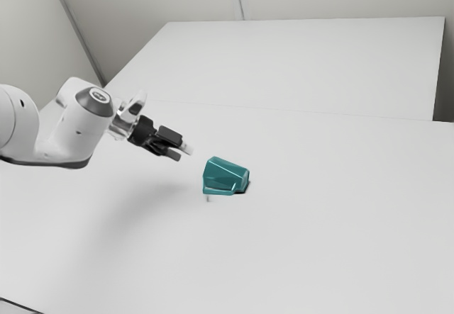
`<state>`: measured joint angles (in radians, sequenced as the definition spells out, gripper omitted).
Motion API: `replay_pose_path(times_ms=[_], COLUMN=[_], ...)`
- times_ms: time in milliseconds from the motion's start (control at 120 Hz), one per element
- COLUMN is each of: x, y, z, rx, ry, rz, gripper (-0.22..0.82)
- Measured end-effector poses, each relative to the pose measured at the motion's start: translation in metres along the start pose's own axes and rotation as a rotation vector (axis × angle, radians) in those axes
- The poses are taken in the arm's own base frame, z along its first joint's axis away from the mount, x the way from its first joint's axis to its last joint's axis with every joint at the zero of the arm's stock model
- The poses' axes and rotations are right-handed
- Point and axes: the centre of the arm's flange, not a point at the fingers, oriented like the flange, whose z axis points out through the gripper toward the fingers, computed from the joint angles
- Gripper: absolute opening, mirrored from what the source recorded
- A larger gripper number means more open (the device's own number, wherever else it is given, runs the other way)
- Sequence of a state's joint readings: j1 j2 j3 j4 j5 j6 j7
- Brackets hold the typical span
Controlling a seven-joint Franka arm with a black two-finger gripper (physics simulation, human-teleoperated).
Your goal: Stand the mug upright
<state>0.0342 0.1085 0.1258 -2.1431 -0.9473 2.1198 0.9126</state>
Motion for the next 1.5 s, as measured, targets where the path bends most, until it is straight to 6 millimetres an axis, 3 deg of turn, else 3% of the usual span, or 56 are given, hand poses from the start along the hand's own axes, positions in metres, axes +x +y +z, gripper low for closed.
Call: replay_pose_path(times_ms=[400, 900, 1133, 1500], x=[-0.006, -0.019, -0.008, 0.003], y=[0.002, -0.026, -0.034, -0.020], z=[0.013, 0.044, 0.056, 0.069], rx=[-0.088, -0.111, -0.103, -0.103], ry=[-0.014, -0.080, -0.091, -0.093], rz=[-0.104, -0.296, -0.321, -0.319], gripper=[0.60, 0.60, 0.60, 0.60])
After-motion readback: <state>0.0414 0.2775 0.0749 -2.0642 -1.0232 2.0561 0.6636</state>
